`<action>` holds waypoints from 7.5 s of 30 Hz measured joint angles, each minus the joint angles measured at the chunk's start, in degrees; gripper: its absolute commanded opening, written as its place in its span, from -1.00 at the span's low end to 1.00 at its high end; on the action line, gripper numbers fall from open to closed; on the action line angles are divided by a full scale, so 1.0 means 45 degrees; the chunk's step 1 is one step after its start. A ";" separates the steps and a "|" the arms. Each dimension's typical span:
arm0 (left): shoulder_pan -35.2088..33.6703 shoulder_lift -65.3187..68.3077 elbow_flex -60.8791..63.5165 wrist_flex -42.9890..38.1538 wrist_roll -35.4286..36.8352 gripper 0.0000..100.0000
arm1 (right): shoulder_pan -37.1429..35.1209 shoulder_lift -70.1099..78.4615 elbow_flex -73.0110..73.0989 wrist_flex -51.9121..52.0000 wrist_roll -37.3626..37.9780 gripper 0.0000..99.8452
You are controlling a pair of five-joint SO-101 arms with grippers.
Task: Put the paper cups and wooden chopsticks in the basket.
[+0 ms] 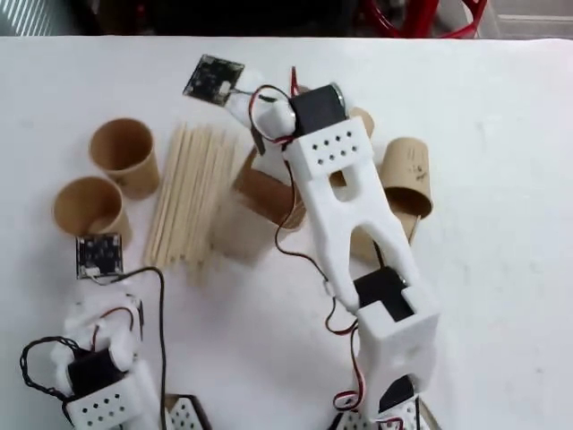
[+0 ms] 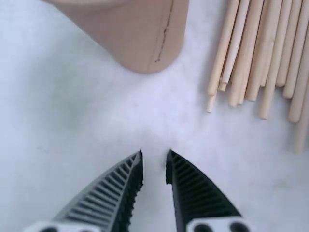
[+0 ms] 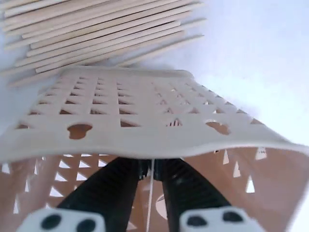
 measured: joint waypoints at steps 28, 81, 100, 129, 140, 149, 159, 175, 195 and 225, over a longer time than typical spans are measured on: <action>0.0000 0.0000 0.0000 0.0000 0.0000 -0.80 | -0.1035 -0.1426 0.1231 0.0039 -0.1543 -0.62; 0.0000 0.0000 0.0000 0.0000 0.0000 -0.80 | -0.0801 0.0469 0.0821 0.0059 0.6134 -0.96; 0.0000 0.0000 0.0000 0.0000 0.0000 -0.80 | 0.0098 -0.0742 0.1895 0.0039 0.5099 -0.96; 0.0000 0.0000 0.0000 0.0000 0.0000 -0.80 | -0.0430 -0.1407 0.2540 0.0000 0.3321 -0.68; 0.0000 0.0000 0.0000 0.0000 0.0000 -0.80 | -0.0449 -0.5451 0.2989 0.0000 0.0078 -0.71; 0.0000 0.0000 0.0000 0.0000 0.0000 -0.80 | -0.0430 -1.0354 0.6232 0.0000 -0.1328 -0.71; 0.0000 0.0000 0.0000 0.0000 0.0000 -0.80 | 0.1504 -1.6821 0.9553 0.0000 -0.0996 -0.70; 0.0000 0.0000 0.0000 0.0000 0.0000 -0.80 | 0.6974 -1.5687 1.9888 -0.8752 0.5118 -0.49; 0.0000 0.0000 0.0000 0.0000 0.0000 -0.80 | 0.7560 -1.1624 2.2486 -1.6039 0.5724 -0.49; 0.0000 0.0000 0.0000 0.0000 0.0000 -0.80 | 0.8830 -0.9221 2.2466 -2.0904 0.2168 -0.97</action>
